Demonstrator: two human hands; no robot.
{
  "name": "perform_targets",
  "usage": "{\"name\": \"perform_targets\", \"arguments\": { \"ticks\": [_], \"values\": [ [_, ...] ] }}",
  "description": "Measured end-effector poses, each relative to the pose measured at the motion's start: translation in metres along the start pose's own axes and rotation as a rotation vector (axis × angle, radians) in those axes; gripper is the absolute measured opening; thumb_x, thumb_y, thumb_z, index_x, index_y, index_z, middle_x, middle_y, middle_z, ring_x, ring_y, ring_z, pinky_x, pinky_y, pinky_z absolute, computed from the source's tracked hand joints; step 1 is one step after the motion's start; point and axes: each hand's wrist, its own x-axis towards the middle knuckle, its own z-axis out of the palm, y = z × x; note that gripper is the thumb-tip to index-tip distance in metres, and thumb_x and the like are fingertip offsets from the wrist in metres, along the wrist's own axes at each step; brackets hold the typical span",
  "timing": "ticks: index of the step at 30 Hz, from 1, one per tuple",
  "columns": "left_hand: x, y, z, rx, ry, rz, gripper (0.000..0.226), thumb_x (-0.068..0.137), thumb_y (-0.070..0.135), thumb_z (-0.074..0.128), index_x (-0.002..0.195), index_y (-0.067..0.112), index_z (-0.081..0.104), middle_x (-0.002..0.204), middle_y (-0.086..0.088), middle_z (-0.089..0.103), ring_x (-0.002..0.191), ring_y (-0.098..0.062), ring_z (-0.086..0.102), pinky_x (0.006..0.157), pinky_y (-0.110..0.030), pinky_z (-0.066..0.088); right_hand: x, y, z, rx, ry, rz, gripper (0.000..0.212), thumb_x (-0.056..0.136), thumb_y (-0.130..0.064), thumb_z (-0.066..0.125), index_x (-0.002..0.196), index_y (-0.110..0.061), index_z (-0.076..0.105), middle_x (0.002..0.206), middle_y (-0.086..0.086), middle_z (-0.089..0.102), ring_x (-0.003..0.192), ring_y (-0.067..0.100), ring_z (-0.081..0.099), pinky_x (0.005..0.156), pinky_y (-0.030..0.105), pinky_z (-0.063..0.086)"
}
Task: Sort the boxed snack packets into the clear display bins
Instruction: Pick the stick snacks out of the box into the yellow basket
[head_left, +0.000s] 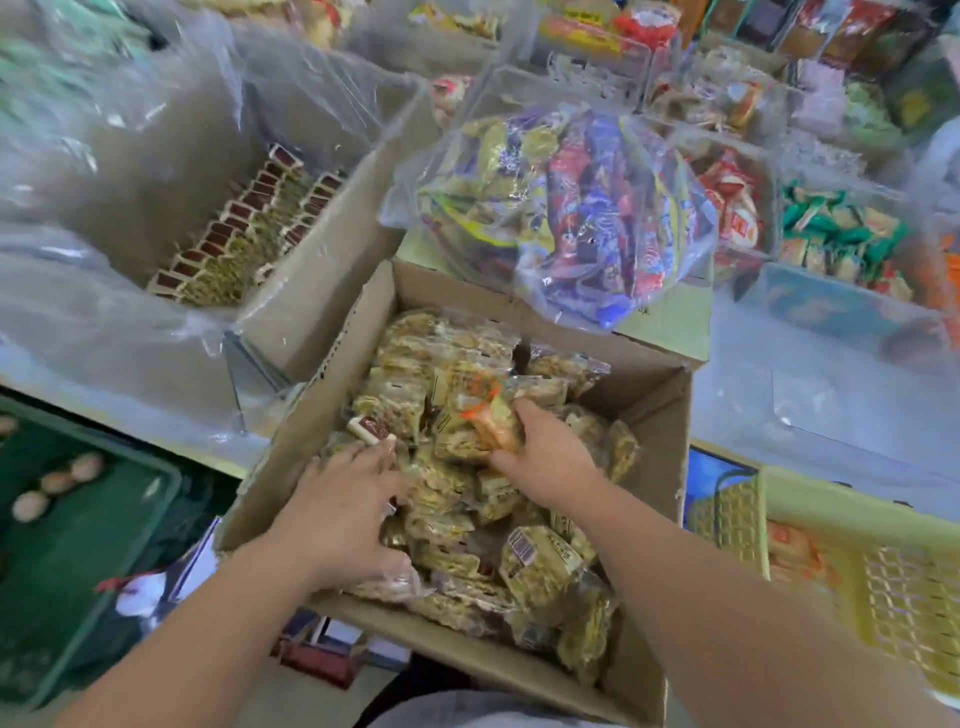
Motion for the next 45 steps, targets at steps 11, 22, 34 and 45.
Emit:
{"name": "perform_targets", "arguments": {
  "ticks": [11, 22, 34, 45],
  "values": [
    [-0.050, -0.027, -0.003, -0.210, -0.113, 0.209, 0.069, 0.068, 0.087, 0.063, 0.121, 0.041, 0.063, 0.143, 0.027, 0.034, 0.133, 0.001, 0.037, 0.106, -0.022, 0.038, -0.067, -0.029, 0.040, 0.116, -0.309, -0.277, 0.020, 0.075, -0.040, 0.061, 0.085, -0.031, 0.046, 0.089, -0.009, 0.054, 0.073, 0.010, 0.054, 0.061, 0.031, 0.047],
    [-0.046, -0.021, -0.039, -0.527, 0.021, 0.183, 0.020, 0.086, 0.061, 0.065, 0.087, 0.042, 0.064, 0.080, 0.015, 0.067, 0.062, -0.002, 0.058, 0.059, -0.021, 0.043, -0.087, 0.003, 0.019, 0.193, -0.492, -0.121, 0.031, 0.078, -0.044, 0.060, 0.107, -0.036, 0.052, 0.091, -0.008, 0.064, 0.081, 0.014, 0.061, 0.072, 0.030, 0.049],
    [0.021, 0.027, -0.067, -0.324, 0.412, 0.177, 0.041, 0.088, 0.047, 0.073, 0.125, 0.032, 0.063, 0.132, 0.010, 0.060, 0.121, -0.015, 0.057, 0.099, -0.033, 0.046, -0.109, 0.019, -0.003, 0.364, -0.291, -0.034, 0.026, 0.082, -0.038, 0.060, 0.104, -0.031, 0.050, 0.086, -0.001, 0.060, 0.072, 0.011, 0.054, 0.069, 0.035, 0.046],
    [-0.060, -0.037, 0.004, 0.008, 0.377, 0.206, 0.041, 0.097, 0.053, 0.051, 0.108, 0.022, 0.074, 0.124, 0.003, 0.068, 0.114, -0.020, 0.062, 0.100, -0.036, 0.049, -0.061, -0.091, 0.065, 0.562, -0.523, 0.050, 0.024, 0.084, -0.041, 0.060, 0.096, -0.021, 0.060, 0.093, 0.003, 0.062, 0.084, 0.020, 0.058, 0.073, 0.038, 0.045]
  ]
}}
